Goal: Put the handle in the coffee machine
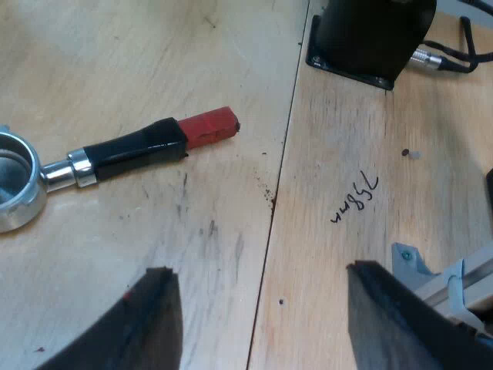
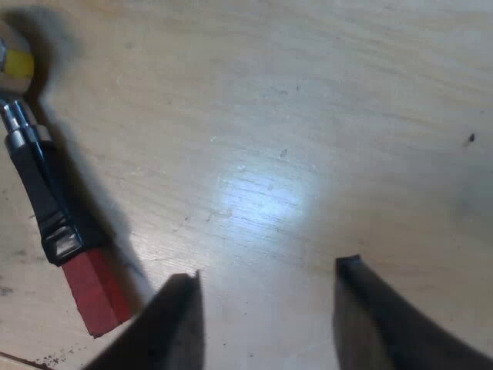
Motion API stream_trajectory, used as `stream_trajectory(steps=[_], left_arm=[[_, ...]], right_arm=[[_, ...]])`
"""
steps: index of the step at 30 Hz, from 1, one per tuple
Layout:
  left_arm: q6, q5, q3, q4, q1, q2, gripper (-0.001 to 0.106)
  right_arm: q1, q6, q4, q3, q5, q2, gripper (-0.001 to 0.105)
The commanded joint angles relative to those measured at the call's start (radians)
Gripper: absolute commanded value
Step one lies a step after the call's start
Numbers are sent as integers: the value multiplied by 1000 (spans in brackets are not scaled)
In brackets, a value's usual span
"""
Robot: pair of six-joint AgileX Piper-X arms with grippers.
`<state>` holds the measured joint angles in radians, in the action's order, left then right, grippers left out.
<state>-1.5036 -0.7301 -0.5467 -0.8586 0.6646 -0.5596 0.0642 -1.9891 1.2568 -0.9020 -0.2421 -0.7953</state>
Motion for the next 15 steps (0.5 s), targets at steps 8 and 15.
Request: stream_trajectory(steps=[8, 15], left_arm=[[13, -6, -6, 11, 4, -21, 51], [13, -6, -6, 11, 4, -21, 51]], right_arm=[[64, -11, 4, -11, -1, -68, 0], [298, 53, -4, -11, 164, -160, 0]])
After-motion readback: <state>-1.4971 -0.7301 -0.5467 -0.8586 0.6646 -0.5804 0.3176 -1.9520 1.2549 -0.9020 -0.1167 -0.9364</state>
